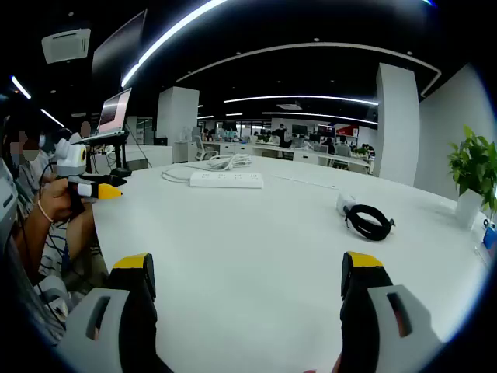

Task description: Straighten the power strip on the desk, plug the charger into it

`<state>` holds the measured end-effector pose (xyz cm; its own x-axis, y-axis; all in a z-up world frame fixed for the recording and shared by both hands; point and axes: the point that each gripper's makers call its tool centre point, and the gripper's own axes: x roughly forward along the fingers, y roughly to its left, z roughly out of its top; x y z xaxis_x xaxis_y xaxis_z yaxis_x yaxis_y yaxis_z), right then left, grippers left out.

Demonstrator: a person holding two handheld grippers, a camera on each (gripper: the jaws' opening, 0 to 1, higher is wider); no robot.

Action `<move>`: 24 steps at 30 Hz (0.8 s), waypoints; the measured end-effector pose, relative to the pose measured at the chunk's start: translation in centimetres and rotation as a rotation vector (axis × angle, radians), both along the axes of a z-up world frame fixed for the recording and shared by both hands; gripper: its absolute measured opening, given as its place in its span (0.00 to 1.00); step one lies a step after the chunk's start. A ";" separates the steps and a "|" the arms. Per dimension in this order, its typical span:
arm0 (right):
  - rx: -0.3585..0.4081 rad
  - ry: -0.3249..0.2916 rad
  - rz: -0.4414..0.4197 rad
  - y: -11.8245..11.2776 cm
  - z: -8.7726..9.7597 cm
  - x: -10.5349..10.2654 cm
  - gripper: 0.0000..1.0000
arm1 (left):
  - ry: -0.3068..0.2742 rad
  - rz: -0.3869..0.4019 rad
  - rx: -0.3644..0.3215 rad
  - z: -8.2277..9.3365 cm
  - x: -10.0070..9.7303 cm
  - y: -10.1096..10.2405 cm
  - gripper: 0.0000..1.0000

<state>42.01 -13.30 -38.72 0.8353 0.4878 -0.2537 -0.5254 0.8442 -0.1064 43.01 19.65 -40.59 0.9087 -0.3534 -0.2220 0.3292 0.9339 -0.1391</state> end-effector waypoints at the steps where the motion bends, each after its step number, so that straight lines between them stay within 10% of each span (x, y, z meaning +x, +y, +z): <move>1: 0.000 0.000 -0.001 0.0 0.0 0.0 1.00 | -0.001 0.000 -0.001 0.0 0.0 0.0 0.89; 24: 0.001 0.003 -0.008 -0.2 -0.1 0.1 1.00 | -0.001 0.006 -0.002 0.1 0.2 0.2 0.89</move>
<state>42.11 -13.47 -38.86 0.8384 0.4814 -0.2557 -0.5189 0.8485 -0.1037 43.23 19.81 -40.51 0.9113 -0.3479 -0.2204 0.3233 0.9358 -0.1402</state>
